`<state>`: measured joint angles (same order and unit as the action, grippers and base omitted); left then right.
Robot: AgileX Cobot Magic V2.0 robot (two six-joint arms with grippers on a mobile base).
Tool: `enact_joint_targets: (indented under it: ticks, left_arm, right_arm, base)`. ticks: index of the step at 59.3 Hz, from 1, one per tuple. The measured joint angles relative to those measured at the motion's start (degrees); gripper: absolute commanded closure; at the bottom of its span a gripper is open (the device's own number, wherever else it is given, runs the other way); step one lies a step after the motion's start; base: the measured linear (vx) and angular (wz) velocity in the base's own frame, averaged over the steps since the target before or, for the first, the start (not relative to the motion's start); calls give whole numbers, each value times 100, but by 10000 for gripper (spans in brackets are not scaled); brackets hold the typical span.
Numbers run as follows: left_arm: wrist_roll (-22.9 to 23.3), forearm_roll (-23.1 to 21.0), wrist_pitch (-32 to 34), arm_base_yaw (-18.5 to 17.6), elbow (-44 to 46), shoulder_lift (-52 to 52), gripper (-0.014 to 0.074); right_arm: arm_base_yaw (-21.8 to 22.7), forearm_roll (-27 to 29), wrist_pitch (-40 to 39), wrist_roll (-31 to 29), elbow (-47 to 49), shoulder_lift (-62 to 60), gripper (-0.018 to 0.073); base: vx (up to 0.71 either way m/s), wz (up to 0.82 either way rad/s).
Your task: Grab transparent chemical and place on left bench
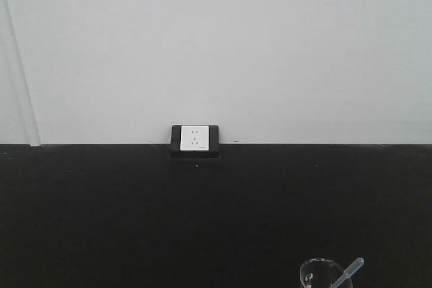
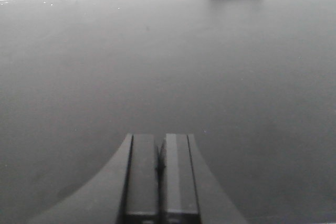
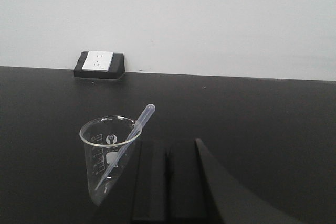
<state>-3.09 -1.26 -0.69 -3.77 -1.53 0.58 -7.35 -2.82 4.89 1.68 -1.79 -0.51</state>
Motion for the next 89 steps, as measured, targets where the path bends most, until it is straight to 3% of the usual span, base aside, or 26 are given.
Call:
enact_joint_targets:
  ticks: [12,22,30,49,63,75,89]
  left_arm:
    - [0,0,0,0,0,0,600]
    - [0,0,0,0,0,0,600]
    - [0,0,0,0,0,0,600]
    - [0,0,0,0,0,0,600]
    - [0,0,0,0,0,0,600]
    - [0,0,0,0,0,0,600]
    - [0,0,0,0,0,0,600]
  right_arm:
    - [0,0,-19,0,0,0,567]
    - [0,100,-529,0,11,0,567]
    - [0,251,-545,-7,566,86,567]
    - [0,282,-404,-124,2762,2389,567]
    - [0,282,-383,-129,3015,3544,524]
    - [0,329,-383,1,3015,4026,333]
    - [0,644,-437,263,3015,4393,-67]
  base:
    - [0,0]
    - [0,0]
    - [0,0]
    - [0,0]
    - [0,0]
    - [0,0]
    - [0,0]
